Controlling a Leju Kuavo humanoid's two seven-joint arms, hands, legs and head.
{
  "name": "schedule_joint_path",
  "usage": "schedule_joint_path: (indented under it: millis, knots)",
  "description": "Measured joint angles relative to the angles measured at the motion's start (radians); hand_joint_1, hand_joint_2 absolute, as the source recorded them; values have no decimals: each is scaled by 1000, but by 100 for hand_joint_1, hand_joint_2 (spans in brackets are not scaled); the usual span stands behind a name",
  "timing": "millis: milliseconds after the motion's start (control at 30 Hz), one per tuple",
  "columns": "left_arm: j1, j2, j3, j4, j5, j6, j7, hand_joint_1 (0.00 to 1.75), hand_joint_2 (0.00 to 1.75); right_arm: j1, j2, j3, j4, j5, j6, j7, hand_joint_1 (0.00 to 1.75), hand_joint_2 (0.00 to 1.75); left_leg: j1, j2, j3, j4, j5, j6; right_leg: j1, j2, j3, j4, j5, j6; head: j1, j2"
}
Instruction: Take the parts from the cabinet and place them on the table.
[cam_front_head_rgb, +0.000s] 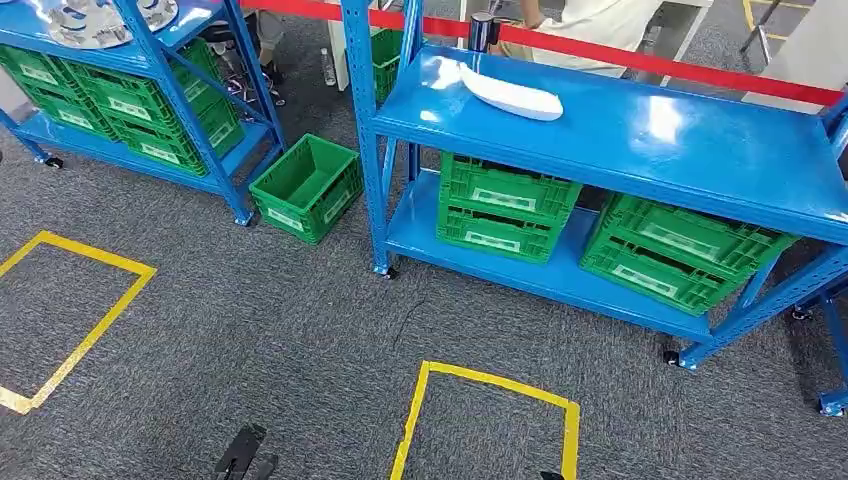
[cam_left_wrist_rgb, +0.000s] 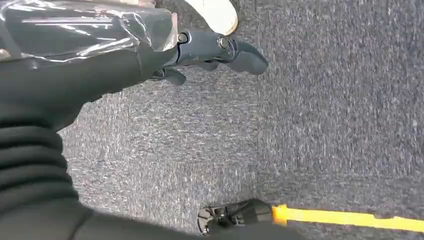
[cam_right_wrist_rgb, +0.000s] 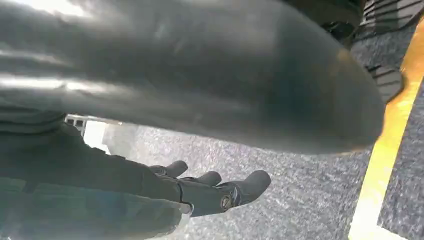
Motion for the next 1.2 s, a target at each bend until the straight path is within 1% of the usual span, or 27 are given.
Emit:
schedule_joint_path:
  millis: [100, 167, 233, 267, 300, 333, 367, 400, 433, 467, 533, 567, 600, 633, 700, 767, 800, 900, 1067, 1133, 1200]
  knots:
    - [-4, 0, -19, 6, 18, 7, -17, 0, 0, -5, -2, 25, 7, 11, -11, 3, 0, 0, 0, 0, 0, 0, 0, 0, 0, 0, 0, 0, 0, 0, 0, 0]
    - [-9, -2, -20, 8, 43, 15, -54, 0, 0, -5, -5, 42, 10, 23, -32, -13, 0, 0, 0, 0, 0, 0, 0, 0, 0, 0, 0, 0, 0, 0, 0, 0]
    - [-15, -4, -8, 6, 90, 12, -139, 0, 0, -3, -8, 60, 13, 33, -61, -59, 0, 0, 0, 0, 0, 0, 0, 0, 0, 0, -1, 0, 0, 0, 0, 0]
    - [-18, -6, 5, -7, 125, -15, -193, 0, 0, -2, -9, 70, 15, 41, -79, -93, 0, 0, 0, 0, 0, 0, 0, 0, 0, 0, -1, 0, 0, 0, 0, 0]
    - [-19, -8, 18, -28, 153, -49, -234, 0, 0, -2, -10, 79, 17, 45, -84, -115, 0, 0, 0, 0, 0, 0, 0, 0, 0, 0, -1, 0, 0, 0, 0, 0]
    - [-21, -8, 32, -61, 169, -94, -273, 0, 0, -2, -11, 87, 19, 45, -82, -127, 0, 0, 0, 0, 0, 0, 1, 0, 0, 0, -1, 0, 0, 0, 0, 0]
    - [-26, -8, 43, -104, 172, -144, -300, 0, 0, -2, -13, 95, 21, 39, -68, -127, 0, 175, 0, -1, 0, 0, 1, 1, 0, -1, -1, 0, 0, 0, 0, 0]
    - [-30, -7, 48, -153, 176, -208, -316, 0, 0, -2, -16, 98, 22, 26, -43, -127, 0, 175, 0, -1, 0, 0, 2, 1, 0, -2, -1, 0, 1, 1, 0, 0]
    - [-33, -3, 51, -220, 179, -305, -333, 0, 0, -2, -20, 98, 23, 8, -4, -128, 0, 175, 0, -1, 0, 0, 2, 1, 0, -2, -1, 0, 1, 1, 0, 0]
    - [-38, 4, 52, -297, 180, -420, -356, 0, 0, -2, -23, 98, 24, -7, 36, -130, 0, 175, 0, -1, 0, 0, 3, 1, 0, -2, 0, 0, 1, 1, 0, 0]
    - [-52, 16, 52, -464, 166, -634, -417, 0, 0, -6, -28, 105, 24, -14, 97, -138, 0, 175, 0, -1, -1, 0, 3, 1, 0, -2, 2, 0, 2, 3, 0, 0]
    - [-58, 17, 52, -546, 163, -700, -435, 0, 0, -11, -29, 109, 24, -14, 113, -140, 0, 175, -1, -1, -1, 0, 3, 1, 0, -1, 2, 0, 3, 3, 0, 0]
    - [-63, 19, 51, -637, 158, -798, -456, 0, 0, -16, -31, 117, 24, -14, 137, -139, 0, 175, -1, 0, 0, 0, 3, 1, 0, -1, 3, 0, 3, 3, 0, 0]
    - [-64, 22, 47, -726, 155, -880, -473, 0, 0, -21, -33, 126, 24, -13, 154, -138, 0, 175, -1, 0, 0, 1, 3, 1, -1, -1, 2, 0, 3, 3, 0, 0]
    - [-67, 29, 27, -889, 156, -1022, -511, 0, 0, -30, -36, 137, 24, -13, 174, -136, 0, 175, -1, -1, 0, 1, 3, 1, -1, -1, 3, 0, 3, 4, 0, 0]
    - [-73, 32, 3, -1023, 178, -1124, -539, 0, 0, -36, -39, 145, 24, -24, 183, -136, 0, 175, -1, -2, 0, 1, 3, 1, -1, -2, 2, 0, 3, 4, 0, 0]
    - [-78, 32, -9, -1079, 188, -1163, -549, 0, 0, -38, -41, 147, 24, -31, 186, -139, 0, 175, -1, -2, 0, 1, 3, 1, -1, -2, 3, 0, 3, 4, 0, 0]
    - [-89, 32, -37, -1186, 204, -1207, -569, 0, 0, -33, -45, 150, 24, -49, 190, -153, 0, 175, 0, -1, 0, 1, 3, 1, 0, -2, 2, 0, 3, 3, 0, 0]
    - [-107, 43, -70, -1265, 203, -1245, -606, 0, 0, -20, -53, 157, 25, -79, 189, -169, 0, 175, -4, -2, 0, 4, 2, 3, -6, -2, 3, -1, 4, 6, 0, 0]
    - [-114, 47, -81, -1277, 200, -1253, -617, 0, 0, -16, -55, 165, 26, -88, 188, -163, 0, 175, -6, -2, 0, 4, 1, 5, -9, -2, 2, -2, 6, 9, 0, 0]
    - [-121, 51, -93, -1286, 202, -1257, -621, 0, 0, -13, -59, 178, 26, -93, 184, -157, 0, 175, -10, -2, -2, 4, 0, 11, -12, -2, 1, -5, 8, 12, 0, 0]
